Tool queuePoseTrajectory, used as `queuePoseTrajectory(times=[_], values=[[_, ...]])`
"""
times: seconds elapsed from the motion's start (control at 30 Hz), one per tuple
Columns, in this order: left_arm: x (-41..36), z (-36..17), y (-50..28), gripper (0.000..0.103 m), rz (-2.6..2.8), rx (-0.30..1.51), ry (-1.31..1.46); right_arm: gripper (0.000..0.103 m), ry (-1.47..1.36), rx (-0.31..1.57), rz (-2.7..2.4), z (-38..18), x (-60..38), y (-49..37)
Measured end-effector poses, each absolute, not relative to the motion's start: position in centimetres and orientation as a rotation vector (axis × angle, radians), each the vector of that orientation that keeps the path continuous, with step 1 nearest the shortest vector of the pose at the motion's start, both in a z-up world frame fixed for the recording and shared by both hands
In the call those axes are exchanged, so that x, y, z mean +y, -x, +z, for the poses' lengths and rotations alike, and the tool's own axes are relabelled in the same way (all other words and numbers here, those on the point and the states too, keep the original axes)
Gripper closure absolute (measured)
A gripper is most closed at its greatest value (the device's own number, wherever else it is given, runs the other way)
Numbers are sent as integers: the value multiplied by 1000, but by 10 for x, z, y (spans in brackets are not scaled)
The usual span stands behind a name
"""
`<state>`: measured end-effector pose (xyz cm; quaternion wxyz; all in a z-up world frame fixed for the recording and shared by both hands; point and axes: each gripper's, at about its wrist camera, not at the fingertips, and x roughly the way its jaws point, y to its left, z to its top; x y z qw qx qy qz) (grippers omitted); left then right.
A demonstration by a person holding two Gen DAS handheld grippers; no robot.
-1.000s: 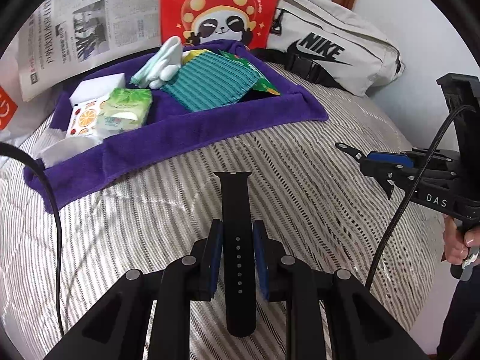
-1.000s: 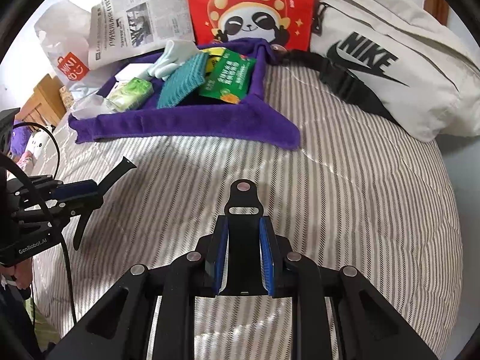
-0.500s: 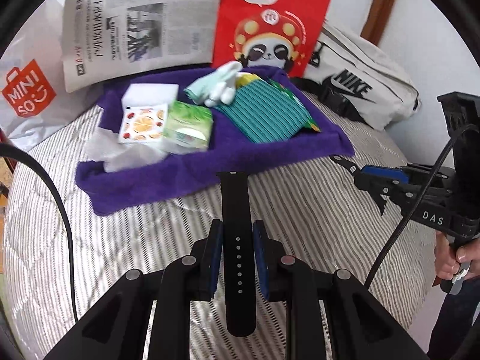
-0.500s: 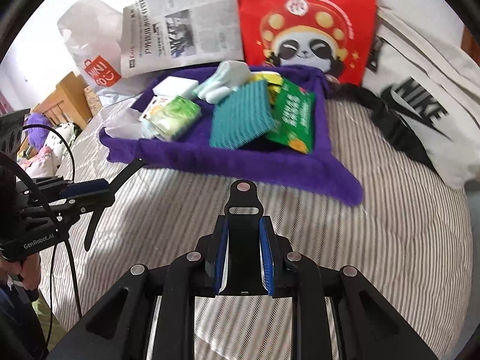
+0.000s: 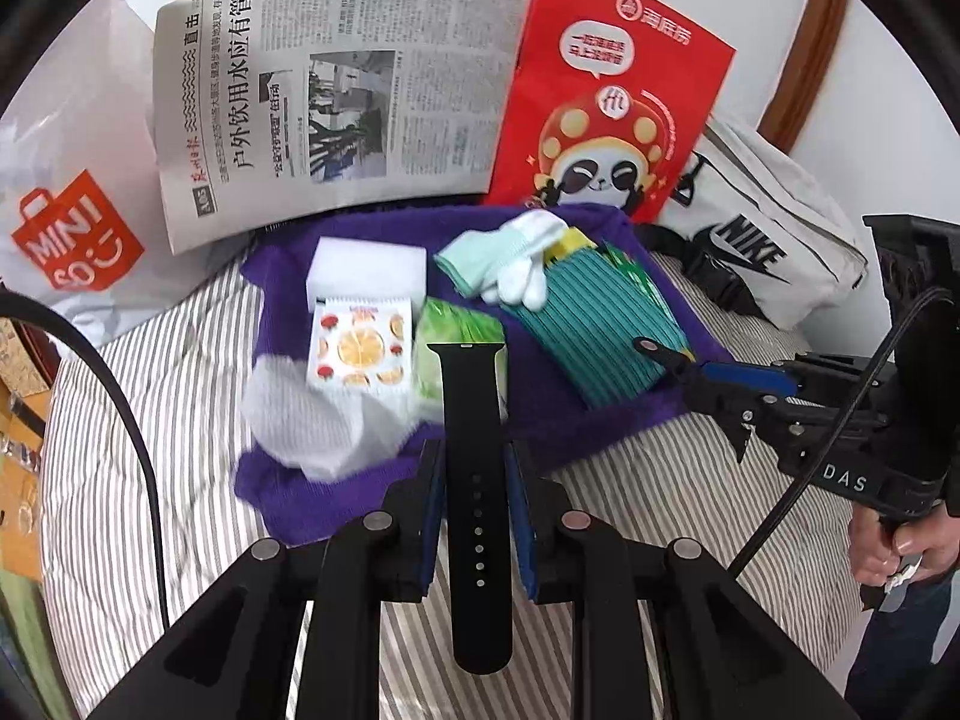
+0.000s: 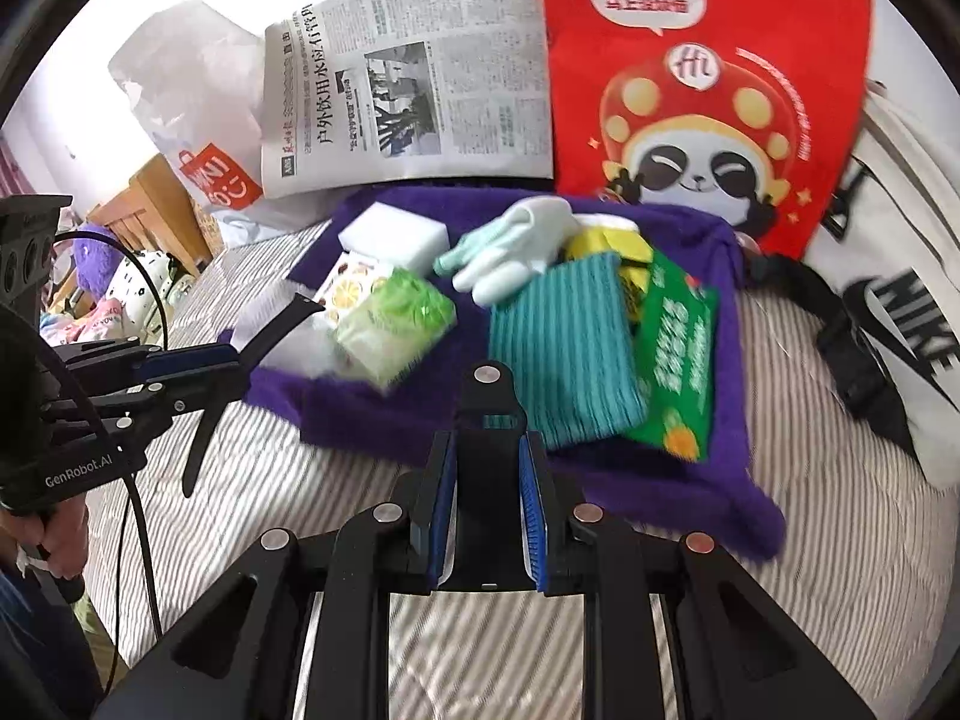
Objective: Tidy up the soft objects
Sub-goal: 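Carry the watch strap with the left tool toward the towel, then lower the watch strap onto the towel beside the snack packet and open the left tool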
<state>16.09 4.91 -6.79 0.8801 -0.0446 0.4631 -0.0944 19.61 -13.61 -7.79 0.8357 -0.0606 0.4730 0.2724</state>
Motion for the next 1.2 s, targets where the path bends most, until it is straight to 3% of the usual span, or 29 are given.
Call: queuePoseTrajectory(times=[0.73, 1.2], values=[[66, -94, -262, 83, -245, 1007, 131, 81, 211, 1076, 629, -119, -74, -266], [74, -119, -265, 83, -254, 1041, 83, 81, 210, 1093, 713, -135, -71, -270]])
